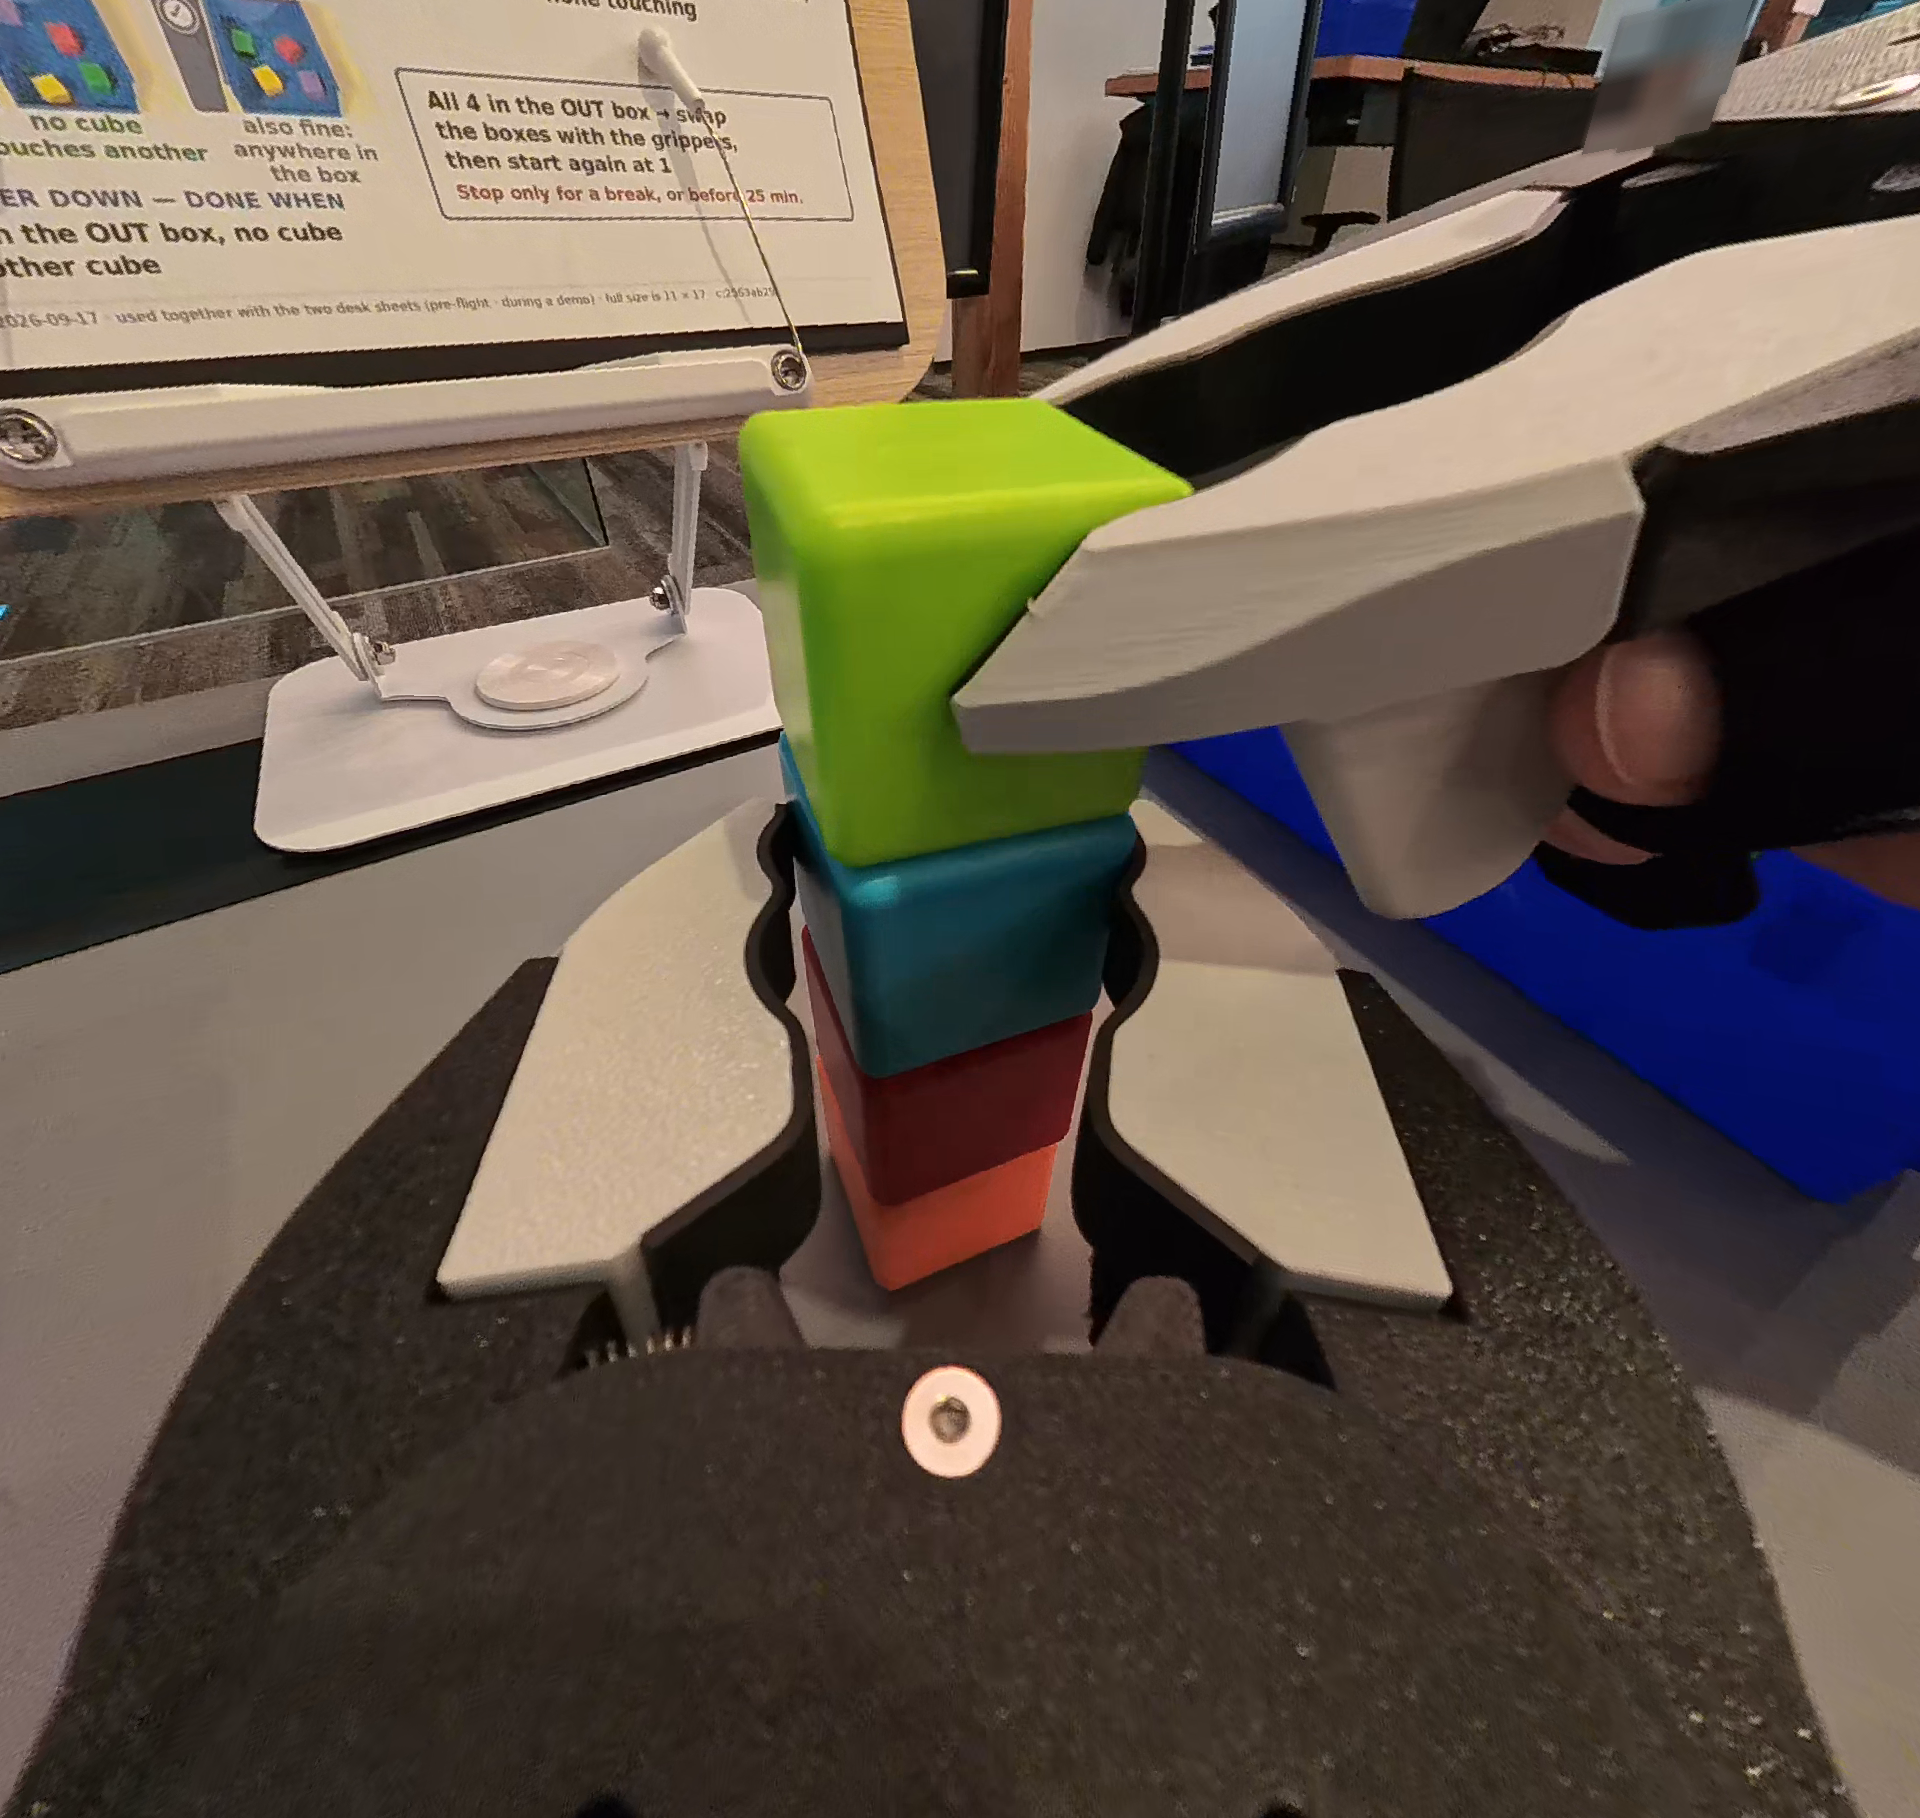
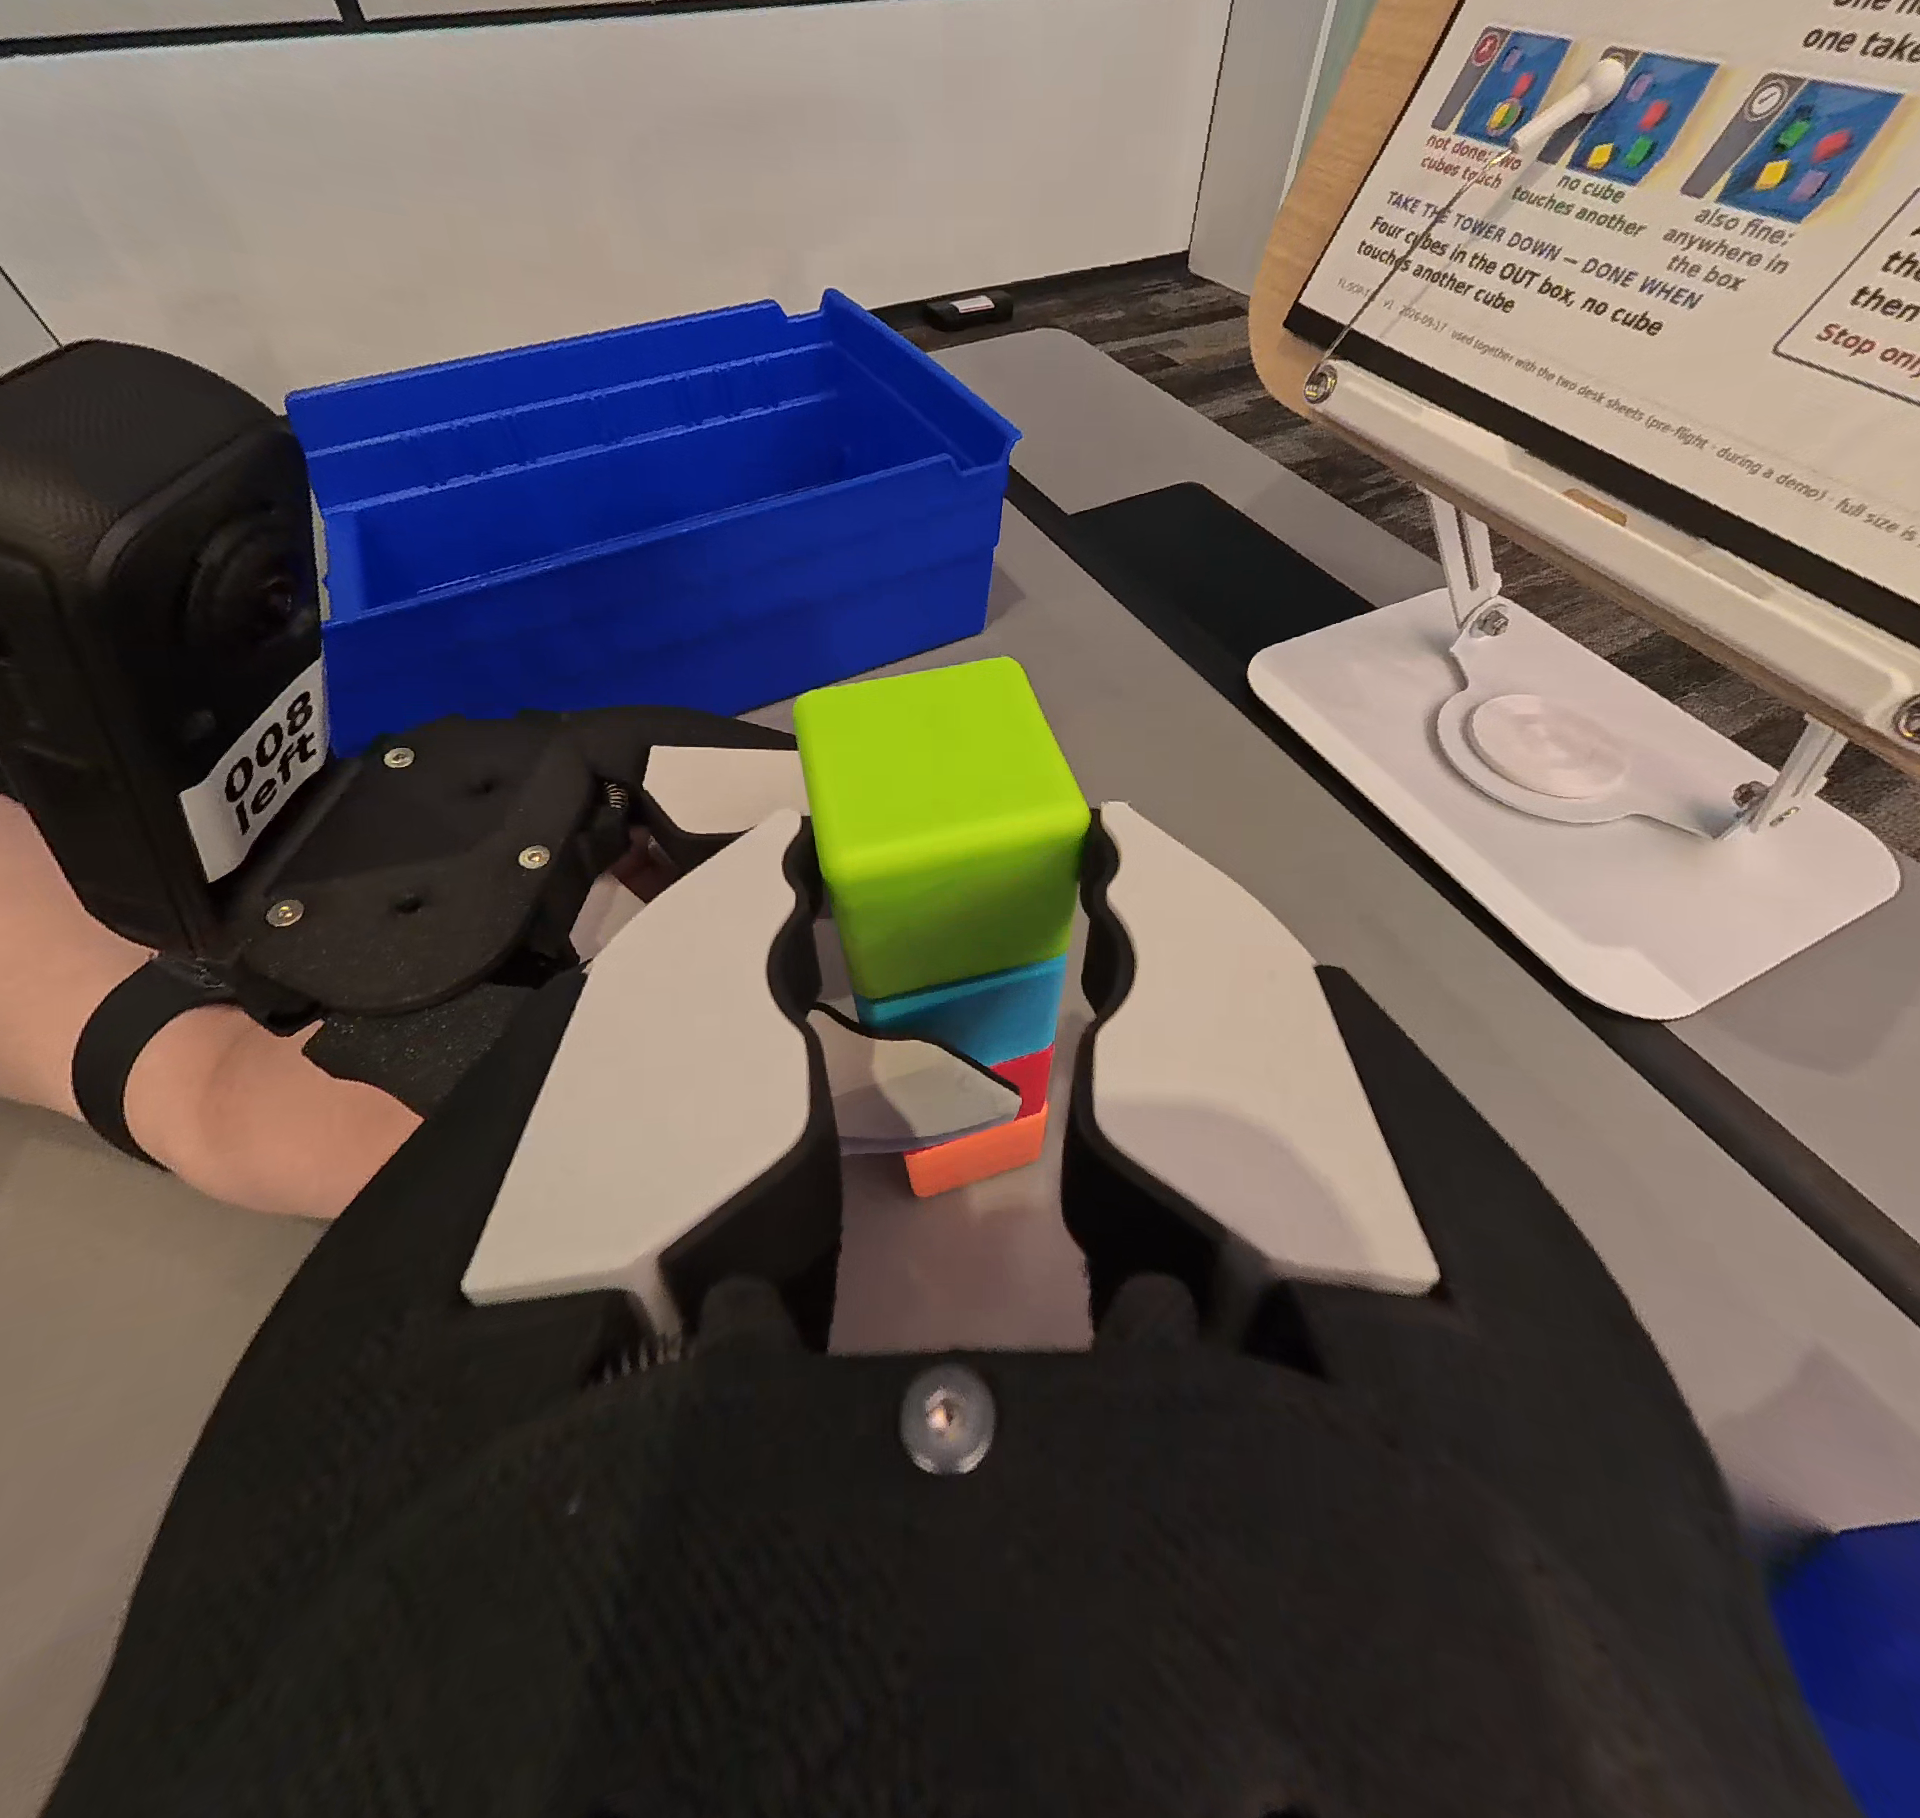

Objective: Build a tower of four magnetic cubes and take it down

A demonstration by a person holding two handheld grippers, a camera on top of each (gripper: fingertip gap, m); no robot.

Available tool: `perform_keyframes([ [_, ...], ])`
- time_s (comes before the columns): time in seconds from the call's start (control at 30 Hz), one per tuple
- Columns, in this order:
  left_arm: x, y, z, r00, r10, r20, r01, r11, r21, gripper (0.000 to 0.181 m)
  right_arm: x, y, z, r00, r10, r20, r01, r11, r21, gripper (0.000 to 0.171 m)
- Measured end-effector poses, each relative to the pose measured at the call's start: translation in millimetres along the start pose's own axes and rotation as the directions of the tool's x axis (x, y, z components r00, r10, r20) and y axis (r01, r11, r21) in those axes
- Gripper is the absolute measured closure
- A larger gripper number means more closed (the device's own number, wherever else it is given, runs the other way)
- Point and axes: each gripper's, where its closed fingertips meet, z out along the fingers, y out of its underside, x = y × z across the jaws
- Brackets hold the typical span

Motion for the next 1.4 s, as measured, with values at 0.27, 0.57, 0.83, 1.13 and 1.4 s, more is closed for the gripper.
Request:
perform_keyframes([
  [0.27, -1.0, 0.2, 0.2, 1.000, 0.001, 0.000, -0.001, 1.000, -0.002, 0.124, -0.1, -0.7, 1.0, 1.000, -0.007, -0.020, 0.007, 1.000, -0.006, 0.122],
  [0.57, -3.9, 0.2, 1.1, 1.000, 0.004, 0.004, -0.004, 1.000, -0.004, 0.125, 2.0, -1.6, 3.0, 0.999, 0.022, -0.038, -0.022, 1.000, 0.012, 0.122],
  [0.83, -4.3, 0.3, 2.0, 1.000, 0.004, 0.002, -0.004, 1.000, -0.006, 0.125, 2.1, -2.7, 3.6, 0.999, 0.004, -0.048, -0.004, 1.000, 0.018, 0.122],
  [1.13, -4.7, 0.5, 3.2, 1.000, -0.001, -0.008, 0.001, 1.000, -0.011, 0.125, -1.3, -38.8, -19.2, 0.999, 0.026, -0.038, -0.020, 0.989, 0.143, 0.123],
  [1.4, -4.2, 0.6, 3.4, 1.000, 0.001, -0.005, -0.001, 1.000, -0.011, 0.125, 2.3, -61.9, -45.7, 0.997, -0.014, -0.080, 0.029, 0.982, 0.189, 0.123],
])
